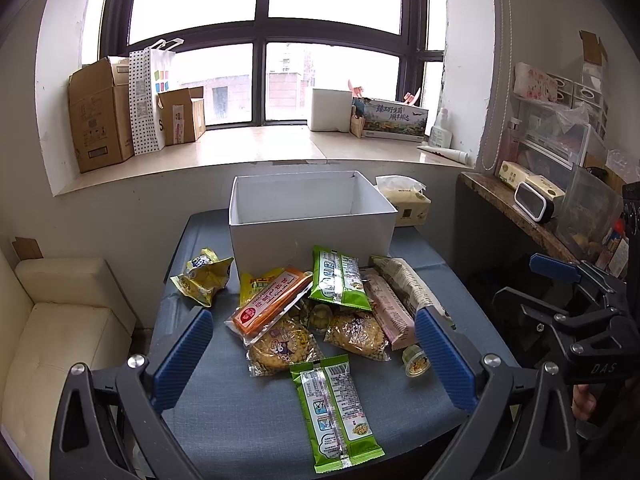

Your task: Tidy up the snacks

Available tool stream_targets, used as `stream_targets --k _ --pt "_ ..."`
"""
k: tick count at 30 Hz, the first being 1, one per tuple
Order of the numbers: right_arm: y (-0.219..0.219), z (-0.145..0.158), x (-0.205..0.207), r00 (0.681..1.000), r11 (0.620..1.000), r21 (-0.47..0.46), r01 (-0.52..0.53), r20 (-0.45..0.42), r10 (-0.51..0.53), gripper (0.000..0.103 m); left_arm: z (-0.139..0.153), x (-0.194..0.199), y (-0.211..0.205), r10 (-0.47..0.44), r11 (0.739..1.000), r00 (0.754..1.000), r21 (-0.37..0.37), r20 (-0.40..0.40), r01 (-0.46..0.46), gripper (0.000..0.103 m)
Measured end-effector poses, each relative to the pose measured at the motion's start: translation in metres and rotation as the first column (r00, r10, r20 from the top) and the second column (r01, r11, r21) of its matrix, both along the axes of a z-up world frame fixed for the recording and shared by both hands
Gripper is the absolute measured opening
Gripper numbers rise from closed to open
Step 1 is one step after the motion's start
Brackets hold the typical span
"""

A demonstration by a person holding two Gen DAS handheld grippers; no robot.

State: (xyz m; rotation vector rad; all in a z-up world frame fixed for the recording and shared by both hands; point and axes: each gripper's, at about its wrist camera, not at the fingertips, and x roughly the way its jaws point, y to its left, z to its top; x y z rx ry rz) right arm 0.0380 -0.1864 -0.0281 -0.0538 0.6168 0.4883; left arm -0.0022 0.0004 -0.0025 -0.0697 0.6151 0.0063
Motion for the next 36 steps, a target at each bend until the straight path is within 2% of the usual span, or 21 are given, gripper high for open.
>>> stream_targets --k 36 --pt "0.0009 -0.0039 -0.0006 1.0 1.0 -0.003 -0.001 -0.009 0.001 0.103 -0.0023 0.001 -0.0012 -0.001 1.0 1.0 0.009 -0.011 0.001 0.103"
